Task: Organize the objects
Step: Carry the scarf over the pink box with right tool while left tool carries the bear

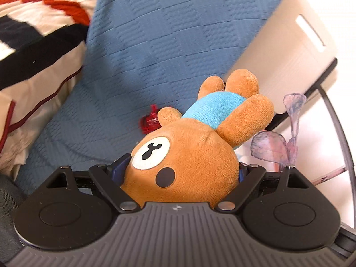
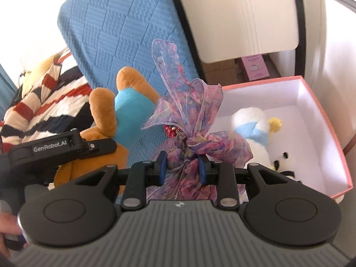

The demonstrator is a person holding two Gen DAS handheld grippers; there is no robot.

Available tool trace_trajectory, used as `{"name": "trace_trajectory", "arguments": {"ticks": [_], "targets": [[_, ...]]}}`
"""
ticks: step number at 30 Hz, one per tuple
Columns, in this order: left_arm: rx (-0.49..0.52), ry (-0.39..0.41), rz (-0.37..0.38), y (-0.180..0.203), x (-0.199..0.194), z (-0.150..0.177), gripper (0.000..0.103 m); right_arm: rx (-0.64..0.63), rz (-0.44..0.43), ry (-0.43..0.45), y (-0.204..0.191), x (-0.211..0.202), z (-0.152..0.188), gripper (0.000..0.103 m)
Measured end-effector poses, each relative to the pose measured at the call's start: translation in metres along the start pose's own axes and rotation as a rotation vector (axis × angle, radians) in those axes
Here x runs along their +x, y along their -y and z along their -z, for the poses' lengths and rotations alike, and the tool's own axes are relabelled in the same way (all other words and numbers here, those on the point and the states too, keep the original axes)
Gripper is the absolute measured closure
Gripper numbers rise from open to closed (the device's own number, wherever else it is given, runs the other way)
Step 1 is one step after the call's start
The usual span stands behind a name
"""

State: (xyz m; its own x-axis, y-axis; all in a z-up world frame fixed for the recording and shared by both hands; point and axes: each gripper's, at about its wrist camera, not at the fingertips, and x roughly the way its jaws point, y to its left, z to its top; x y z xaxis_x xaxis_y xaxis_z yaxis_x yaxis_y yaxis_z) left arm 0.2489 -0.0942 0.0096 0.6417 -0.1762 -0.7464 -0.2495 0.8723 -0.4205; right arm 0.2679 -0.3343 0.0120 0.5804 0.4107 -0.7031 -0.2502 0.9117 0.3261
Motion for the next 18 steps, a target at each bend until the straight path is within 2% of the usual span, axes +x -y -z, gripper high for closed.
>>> {"name": "trace_trajectory", "arguments": {"ticks": [10, 18], "targets": [[0.066, 0.011, 0.062, 0.065, 0.013, -0.007, 0.014, 0.042, 0.024, 0.063, 0.043, -0.022, -0.02, 0.071], [0.116, -0.037, 0.092, 0.109, 0.053, 0.006, 0.014, 0.103, 0.081, 0.074, 0.097, -0.019, -0.019, 0.071]]}}
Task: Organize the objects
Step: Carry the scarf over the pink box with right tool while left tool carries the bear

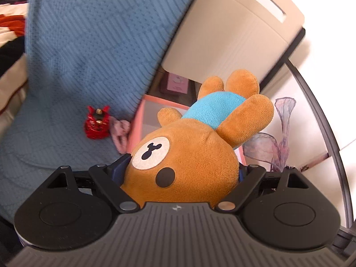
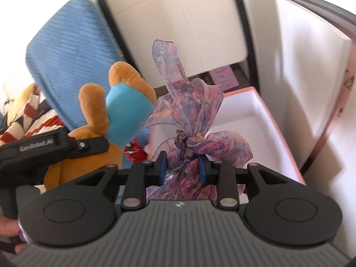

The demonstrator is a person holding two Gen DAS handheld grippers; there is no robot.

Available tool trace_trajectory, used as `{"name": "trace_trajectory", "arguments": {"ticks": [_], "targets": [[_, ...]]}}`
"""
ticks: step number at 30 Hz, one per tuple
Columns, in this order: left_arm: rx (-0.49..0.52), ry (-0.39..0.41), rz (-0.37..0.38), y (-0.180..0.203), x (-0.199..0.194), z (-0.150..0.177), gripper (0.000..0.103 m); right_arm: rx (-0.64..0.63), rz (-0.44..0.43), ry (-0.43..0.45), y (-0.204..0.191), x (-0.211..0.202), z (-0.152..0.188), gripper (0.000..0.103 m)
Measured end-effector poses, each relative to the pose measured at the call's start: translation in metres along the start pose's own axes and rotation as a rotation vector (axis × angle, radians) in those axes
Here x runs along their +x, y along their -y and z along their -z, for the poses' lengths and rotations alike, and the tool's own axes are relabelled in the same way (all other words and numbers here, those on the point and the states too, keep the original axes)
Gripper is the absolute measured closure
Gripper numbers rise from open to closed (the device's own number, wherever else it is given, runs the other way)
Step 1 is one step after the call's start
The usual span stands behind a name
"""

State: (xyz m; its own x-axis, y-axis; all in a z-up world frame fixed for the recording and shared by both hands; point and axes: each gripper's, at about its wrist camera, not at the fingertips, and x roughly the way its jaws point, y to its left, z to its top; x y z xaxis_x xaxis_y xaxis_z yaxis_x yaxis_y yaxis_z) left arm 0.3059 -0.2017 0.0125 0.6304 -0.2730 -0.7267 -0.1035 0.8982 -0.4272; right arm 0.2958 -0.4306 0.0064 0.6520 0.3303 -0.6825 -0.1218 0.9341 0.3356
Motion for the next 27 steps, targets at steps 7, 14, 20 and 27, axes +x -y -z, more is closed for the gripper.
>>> {"name": "trace_trajectory", "arguments": {"ticks": [7, 14, 20, 27], "targets": [[0.038, -0.062, 0.024, 0.035, 0.046, 0.017, 0.014, 0.037, 0.083, -0.028, 0.051, 0.019, 0.006, 0.071], [0.085, -0.141, 0.026, 0.062, 0.096, 0.037, 0.014, 0.083, 0.131, -0.082, 0.092, 0.049, 0.014, 0.071], [0.115, -0.193, 0.01, 0.068, 0.128, 0.05, 0.014, 0.108, 0.14, -0.132, 0.111, 0.077, 0.022, 0.07], [0.149, -0.183, 0.005, 0.071, 0.136, 0.049, 0.011, 0.101, 0.141, -0.158, 0.11, 0.096, 0.021, 0.07]]}}
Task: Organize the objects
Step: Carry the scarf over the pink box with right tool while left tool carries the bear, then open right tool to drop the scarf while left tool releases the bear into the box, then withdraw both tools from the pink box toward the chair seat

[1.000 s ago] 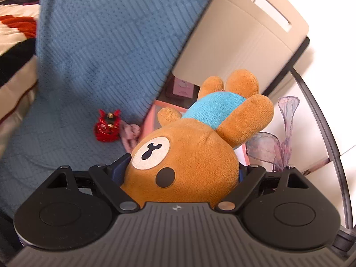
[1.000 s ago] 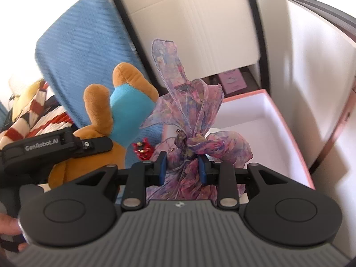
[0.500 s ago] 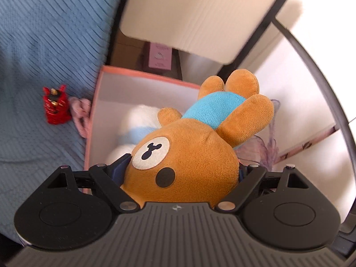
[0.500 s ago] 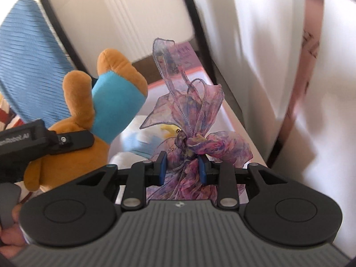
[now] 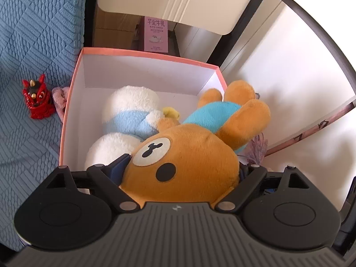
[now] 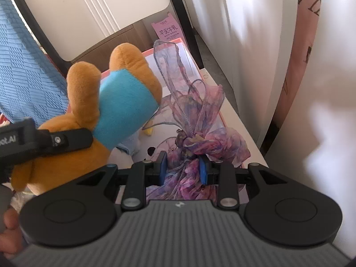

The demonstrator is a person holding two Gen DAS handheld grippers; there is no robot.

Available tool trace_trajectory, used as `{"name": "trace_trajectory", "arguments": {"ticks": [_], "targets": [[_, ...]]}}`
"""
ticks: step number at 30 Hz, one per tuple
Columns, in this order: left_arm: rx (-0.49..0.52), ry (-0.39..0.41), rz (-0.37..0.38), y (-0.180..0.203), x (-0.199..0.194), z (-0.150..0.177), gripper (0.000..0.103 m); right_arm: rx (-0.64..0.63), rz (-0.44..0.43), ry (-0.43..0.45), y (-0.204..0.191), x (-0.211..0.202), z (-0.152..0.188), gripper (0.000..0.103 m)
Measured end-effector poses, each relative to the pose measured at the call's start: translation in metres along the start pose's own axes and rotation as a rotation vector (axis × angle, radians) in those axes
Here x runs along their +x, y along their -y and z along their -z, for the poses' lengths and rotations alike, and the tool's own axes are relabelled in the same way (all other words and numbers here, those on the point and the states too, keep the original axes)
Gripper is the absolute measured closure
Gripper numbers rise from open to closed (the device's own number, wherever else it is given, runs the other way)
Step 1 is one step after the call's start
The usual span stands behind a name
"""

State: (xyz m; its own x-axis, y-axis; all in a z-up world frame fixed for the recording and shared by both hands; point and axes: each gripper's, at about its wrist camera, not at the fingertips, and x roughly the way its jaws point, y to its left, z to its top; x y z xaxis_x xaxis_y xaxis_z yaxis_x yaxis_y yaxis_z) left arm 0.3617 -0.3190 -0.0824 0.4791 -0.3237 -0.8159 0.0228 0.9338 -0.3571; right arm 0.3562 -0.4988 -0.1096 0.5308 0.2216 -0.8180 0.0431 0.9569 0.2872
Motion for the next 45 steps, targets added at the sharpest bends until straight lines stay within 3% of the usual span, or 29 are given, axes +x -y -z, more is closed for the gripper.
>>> {"name": "trace_trajectory", "arguments": {"ticks": [4, 7, 8, 18, 29, 45], "targets": [[0.011, -0.014, 0.001, 0.001, -0.003, -0.002, 0.009, -0.003, 0.003, -0.007, 0.0, 0.0, -0.004, 0.063], [0.026, -0.009, -0.001, 0.001, -0.012, 0.0, 0.008, 0.022, -0.003, -0.009, 0.001, -0.004, -0.007, 0.024], [0.022, -0.002, 0.001, -0.001, -0.016, 0.001, 0.007, 0.024, 0.003, 0.0, -0.001, -0.006, -0.008, 0.019], [0.048, 0.098, 0.057, -0.018, -0.068, 0.004, 0.005, 0.015, 0.032, 0.041, -0.006, -0.057, -0.003, 0.018], [0.055, 0.174, 0.05, -0.05, -0.139, 0.015, 0.005, -0.035, -0.008, 0.124, -0.062, -0.114, 0.003, 0.018], [0.104, 0.316, 0.052, -0.118, -0.233, 0.052, 0.005, -0.123, -0.04, 0.157, -0.151, -0.159, 0.069, 0.018]]}}
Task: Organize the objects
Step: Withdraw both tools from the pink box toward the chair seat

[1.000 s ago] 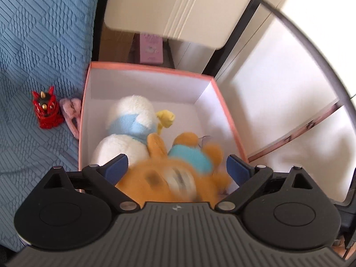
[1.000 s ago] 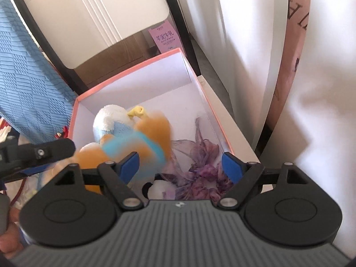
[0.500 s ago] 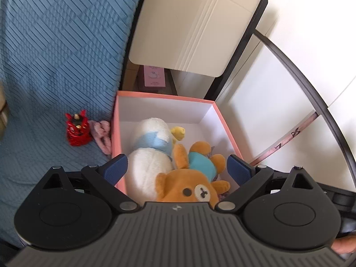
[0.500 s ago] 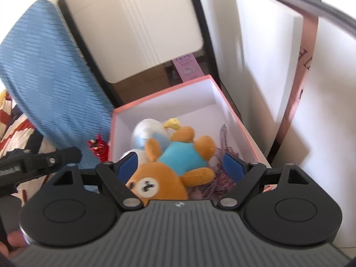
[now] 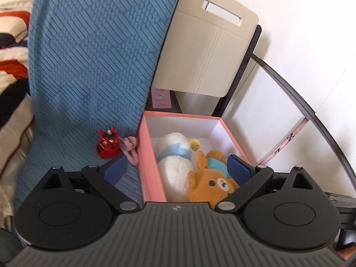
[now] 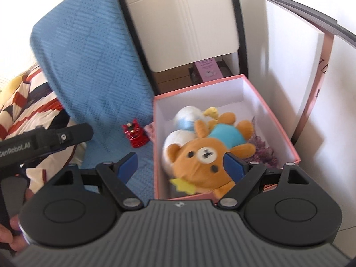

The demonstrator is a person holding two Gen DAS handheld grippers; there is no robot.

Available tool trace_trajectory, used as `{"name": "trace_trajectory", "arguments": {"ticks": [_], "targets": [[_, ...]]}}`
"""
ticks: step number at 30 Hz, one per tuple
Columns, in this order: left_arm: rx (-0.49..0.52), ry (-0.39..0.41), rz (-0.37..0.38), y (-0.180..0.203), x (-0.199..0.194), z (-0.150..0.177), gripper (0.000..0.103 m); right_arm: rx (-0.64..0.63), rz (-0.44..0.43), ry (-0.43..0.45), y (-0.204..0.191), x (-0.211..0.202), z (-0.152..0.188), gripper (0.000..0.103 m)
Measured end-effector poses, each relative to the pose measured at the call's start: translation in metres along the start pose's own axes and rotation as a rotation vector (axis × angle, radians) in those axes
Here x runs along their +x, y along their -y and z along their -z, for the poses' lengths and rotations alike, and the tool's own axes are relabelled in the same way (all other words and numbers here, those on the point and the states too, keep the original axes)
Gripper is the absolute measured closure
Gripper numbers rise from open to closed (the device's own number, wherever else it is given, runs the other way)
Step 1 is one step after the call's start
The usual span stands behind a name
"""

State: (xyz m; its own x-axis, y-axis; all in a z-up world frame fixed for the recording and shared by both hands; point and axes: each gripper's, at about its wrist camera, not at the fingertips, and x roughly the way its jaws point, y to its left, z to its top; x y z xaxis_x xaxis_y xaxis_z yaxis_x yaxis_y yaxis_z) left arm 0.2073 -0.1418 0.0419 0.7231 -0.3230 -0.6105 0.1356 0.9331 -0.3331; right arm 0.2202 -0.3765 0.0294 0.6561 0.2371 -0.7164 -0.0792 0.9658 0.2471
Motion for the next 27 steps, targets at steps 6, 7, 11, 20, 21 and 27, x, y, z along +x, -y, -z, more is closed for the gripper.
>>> {"name": "trace_trajectory", "arguments": {"ticks": [6, 7, 11, 20, 21, 27], "targets": [[-0.026, 0.046, 0.006, -0.027, -0.025, 0.01, 0.005, -0.031, -0.009, -0.003, -0.031, 0.002, 0.019, 0.018], [-0.025, 0.048, 0.005, -0.03, -0.027, 0.012, 0.005, -0.032, -0.009, -0.006, -0.036, 0.003, 0.022, 0.018], [-0.018, 0.066, -0.004, -0.044, -0.037, 0.017, 0.005, -0.034, -0.021, 0.001, -0.052, 0.002, 0.032, 0.018], [-0.02, 0.08, 0.004, -0.077, -0.053, 0.036, 0.005, -0.055, -0.019, 0.015, -0.085, 0.003, 0.057, 0.018], [-0.022, 0.085, 0.001, -0.081, -0.055, 0.038, 0.005, -0.058, -0.022, 0.013, -0.088, 0.004, 0.059, 0.018], [-0.028, 0.093, -0.024, -0.096, -0.047, 0.049, 0.005, -0.081, -0.025, 0.01, -0.095, 0.018, 0.067, 0.018]]}}
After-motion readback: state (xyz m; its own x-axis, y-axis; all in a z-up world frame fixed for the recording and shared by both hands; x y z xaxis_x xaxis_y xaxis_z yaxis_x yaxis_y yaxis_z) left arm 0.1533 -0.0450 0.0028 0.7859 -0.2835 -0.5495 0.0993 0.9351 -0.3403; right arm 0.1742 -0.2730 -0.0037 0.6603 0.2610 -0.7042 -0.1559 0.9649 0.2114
